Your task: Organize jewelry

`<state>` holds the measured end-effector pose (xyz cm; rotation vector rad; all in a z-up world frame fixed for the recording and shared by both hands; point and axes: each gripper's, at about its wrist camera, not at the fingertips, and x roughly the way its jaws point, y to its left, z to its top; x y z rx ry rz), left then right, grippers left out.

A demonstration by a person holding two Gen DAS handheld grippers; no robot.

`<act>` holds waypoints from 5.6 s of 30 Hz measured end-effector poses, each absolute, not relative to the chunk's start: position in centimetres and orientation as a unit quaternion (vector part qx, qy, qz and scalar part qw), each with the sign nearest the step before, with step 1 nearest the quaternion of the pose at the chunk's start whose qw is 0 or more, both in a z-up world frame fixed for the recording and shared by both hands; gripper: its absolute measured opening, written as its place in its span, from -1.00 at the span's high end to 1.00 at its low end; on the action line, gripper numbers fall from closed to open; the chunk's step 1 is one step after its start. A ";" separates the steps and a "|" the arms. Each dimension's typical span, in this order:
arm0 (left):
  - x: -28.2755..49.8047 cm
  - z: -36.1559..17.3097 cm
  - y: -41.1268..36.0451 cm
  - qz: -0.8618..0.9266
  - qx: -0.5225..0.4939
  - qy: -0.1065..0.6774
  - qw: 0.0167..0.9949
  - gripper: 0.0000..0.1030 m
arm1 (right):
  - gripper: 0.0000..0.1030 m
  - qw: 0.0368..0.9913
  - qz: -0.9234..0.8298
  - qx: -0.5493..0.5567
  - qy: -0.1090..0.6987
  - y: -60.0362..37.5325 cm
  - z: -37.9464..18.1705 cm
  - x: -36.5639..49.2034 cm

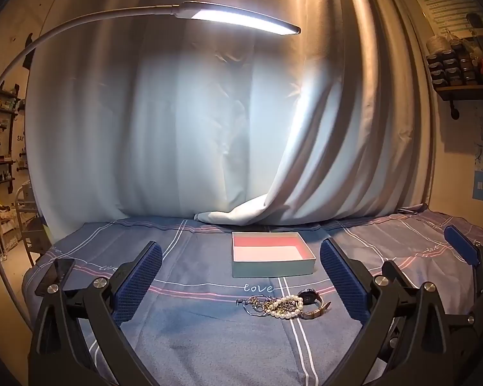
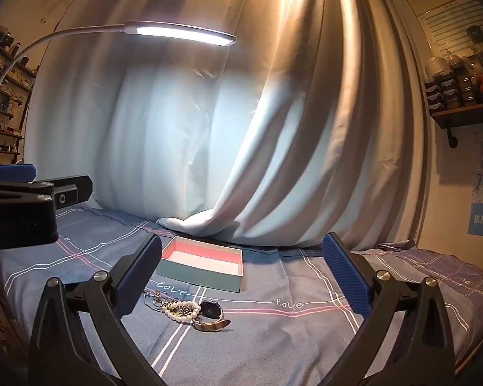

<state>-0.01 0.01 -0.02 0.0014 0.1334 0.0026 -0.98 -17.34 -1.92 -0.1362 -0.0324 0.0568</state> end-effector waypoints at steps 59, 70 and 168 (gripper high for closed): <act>0.2 0.0 0.4 -0.031 -0.028 0.072 0.997 -0.89 | -0.89 0.997 0.037 -0.072 0.012 -17.3 -1.8 -0.1; 13.7 -5.0 2.3 -0.060 -0.028 0.392 0.918 -0.88 | -0.89 0.937 0.107 -0.123 0.309 -16.4 -4.9 11.7; 43.4 -5.9 -0.9 -0.093 -0.001 0.488 0.868 0.85 | 0.71 0.879 0.159 -0.157 0.421 -11.0 -3.8 40.6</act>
